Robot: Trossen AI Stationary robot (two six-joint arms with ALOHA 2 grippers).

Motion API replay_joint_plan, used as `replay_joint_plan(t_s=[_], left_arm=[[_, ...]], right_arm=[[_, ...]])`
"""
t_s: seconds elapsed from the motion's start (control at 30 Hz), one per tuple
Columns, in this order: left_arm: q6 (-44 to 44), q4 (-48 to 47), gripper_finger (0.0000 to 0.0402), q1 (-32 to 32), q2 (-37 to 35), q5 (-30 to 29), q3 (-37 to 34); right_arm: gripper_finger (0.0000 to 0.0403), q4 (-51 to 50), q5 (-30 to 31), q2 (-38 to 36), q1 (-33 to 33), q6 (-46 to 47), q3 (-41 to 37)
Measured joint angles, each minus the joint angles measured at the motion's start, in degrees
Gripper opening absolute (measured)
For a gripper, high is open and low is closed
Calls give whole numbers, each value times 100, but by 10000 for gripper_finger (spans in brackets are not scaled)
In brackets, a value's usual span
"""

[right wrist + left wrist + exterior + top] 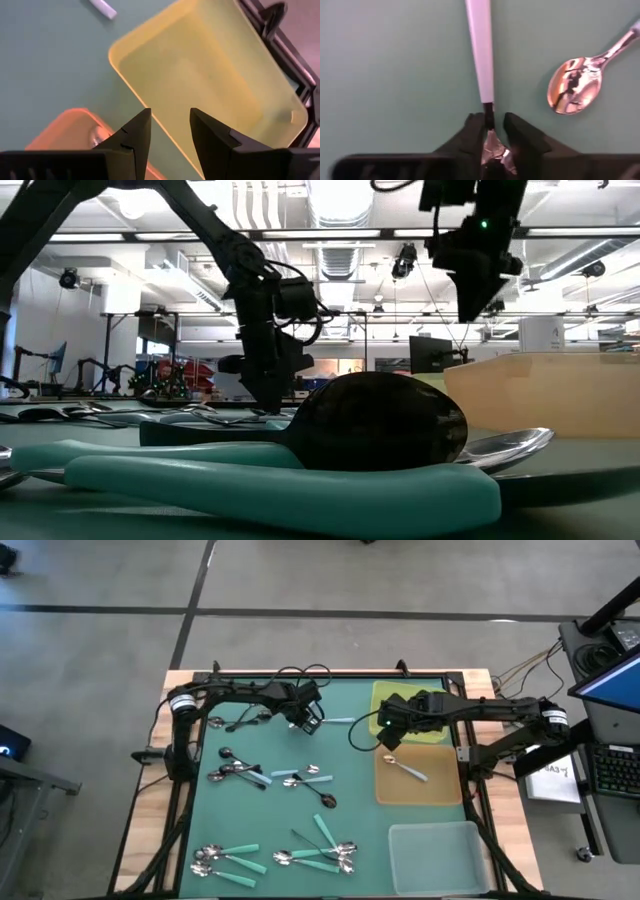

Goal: Sort silverware by color (type)
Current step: Put the blue spoon into the orange bin

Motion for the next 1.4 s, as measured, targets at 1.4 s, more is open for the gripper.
replay_joint_plan(t_s=[1.4], left_arm=[[-431, 1570, 0, -896, -778, 801, 1431]], right_arm=[[128, 6284, -480, -1666, -513, 2607, -2860]])
